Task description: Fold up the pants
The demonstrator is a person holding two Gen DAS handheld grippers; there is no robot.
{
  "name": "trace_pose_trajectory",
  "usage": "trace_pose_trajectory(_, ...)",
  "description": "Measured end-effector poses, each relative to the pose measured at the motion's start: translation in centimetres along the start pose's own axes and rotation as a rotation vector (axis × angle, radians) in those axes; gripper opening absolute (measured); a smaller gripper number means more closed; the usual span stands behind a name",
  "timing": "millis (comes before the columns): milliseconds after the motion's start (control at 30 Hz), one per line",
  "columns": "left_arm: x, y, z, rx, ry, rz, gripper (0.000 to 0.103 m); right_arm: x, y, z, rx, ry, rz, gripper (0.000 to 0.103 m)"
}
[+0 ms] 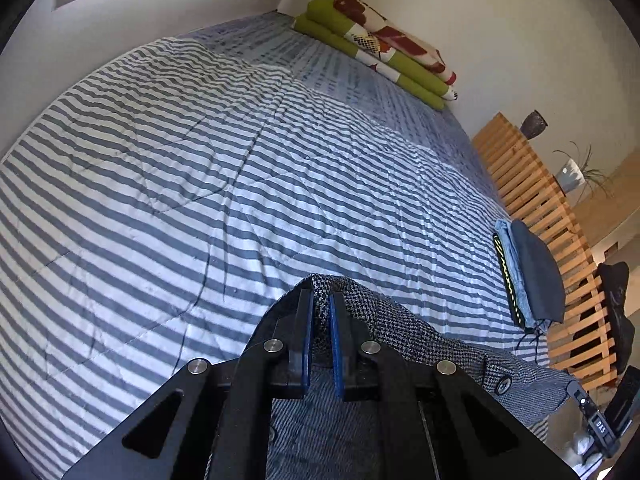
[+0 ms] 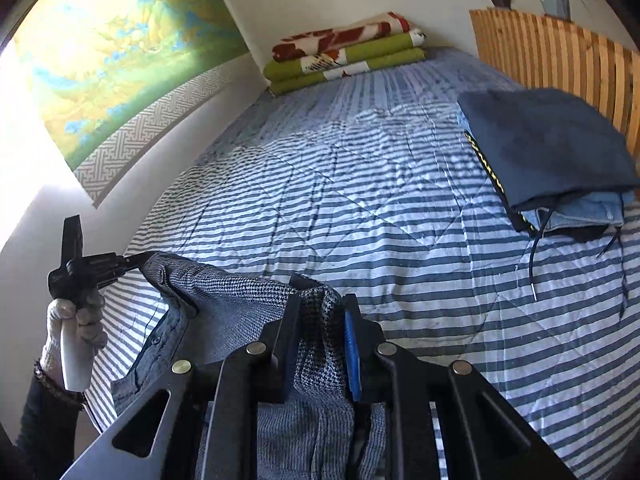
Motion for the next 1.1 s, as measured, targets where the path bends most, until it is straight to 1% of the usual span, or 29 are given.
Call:
trace_pose_trajectory(133, 2.8, -2.6, -5.0, -0.027, -0.027, -0.057, 0.008, 5.3, -2.3, -4.4, -0.045, 0.015, -0.127, 0.018)
trace_pose_trajectory(233, 5.5, -4.6, -8.5, -0.048, -0.055, -0.108, 0.008, 8.3, -4.6, -6.8, -0.050, 0.064, -0.172, 0.018)
trace_pose_trajectory(300, 7.4, -6.4, -10.4, -0.052, -0.059, -0.123, 0.008, 10.1, -6.8, -7.8, -0.028, 0.112, -0.191, 0.018)
trace_pose_trajectory(433, 11.7, -11.2, -12.3, -0.015, 0.002, -0.112, 0.008, 13.5, -12.5, -8.1, 0.071, 0.177, -0.232, 0.018)
trace_pose_trajectory(500, 13.2, -13.1, -12.5, -0.004, 0.024, -0.121, 0.008, 15.3, -15.5, -7.5, 0.125, 0.195, -0.271, 0.018)
trace_pose_trajectory(567, 14.9, -14.5, -12.6, 0.010, 0.024, -0.150, 0.008, 17.0, -18.3, -6.9, 0.178, 0.205, -0.315, 0.018)
trace_pose_trajectory(633, 16.3, -15.6, -12.4, 0.027, 0.024, -0.175, 0.008, 18.1, -20.1, -6.5, 0.213, 0.214, -0.346, 0.018)
trace_pose_trajectory(700, 17.3, -16.3, -12.4, 0.031, 0.016, -0.194, 0.008, 18.7, -21.2, -6.5, 0.238, 0.226, -0.365, 0.018)
trace_pose_trajectory(833, 18.0, -16.9, -12.4, 0.026, 0.020, -0.200, 0.008, 19.1, -21.8, -7.7, 0.254, 0.244, -0.377, 0.018)
trace_pose_trajectory(933, 18.2, -17.2, -12.0, 0.032, 0.050, -0.189, 0.008, 19.5, -22.9, -8.0, 0.282, 0.261, -0.393, 0.018)
trace_pose_trajectory(1000, 18.3, -17.5, -11.7, 0.042, 0.075, -0.186, 0.008, 20.0, -24.1, -7.5, 0.318, 0.266, -0.415, 0.018)
trace_pose_trajectory(1067, 18.6, -17.8, -11.4, 0.052, 0.109, -0.187, 0.014, 20.3, -25.6, -6.6, 0.353, 0.257, -0.454, 0.018)
trace_pose_trajectory(1100, 18.7, -17.9, -11.4, 0.051, 0.136, -0.184, 0.019, 20.4, -26.3, -6.2, 0.385, 0.268, -0.466, 0.018)
Point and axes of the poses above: each gripper's, at about its wrist camera, not at the fingertips, and z roughly the way its jaws point, x to its left, y to its top, the point moved 4 cm from there along z, roughly the way its jaws point, and after that the axes turned 5 degrees about -z, right-handed, at the moved point
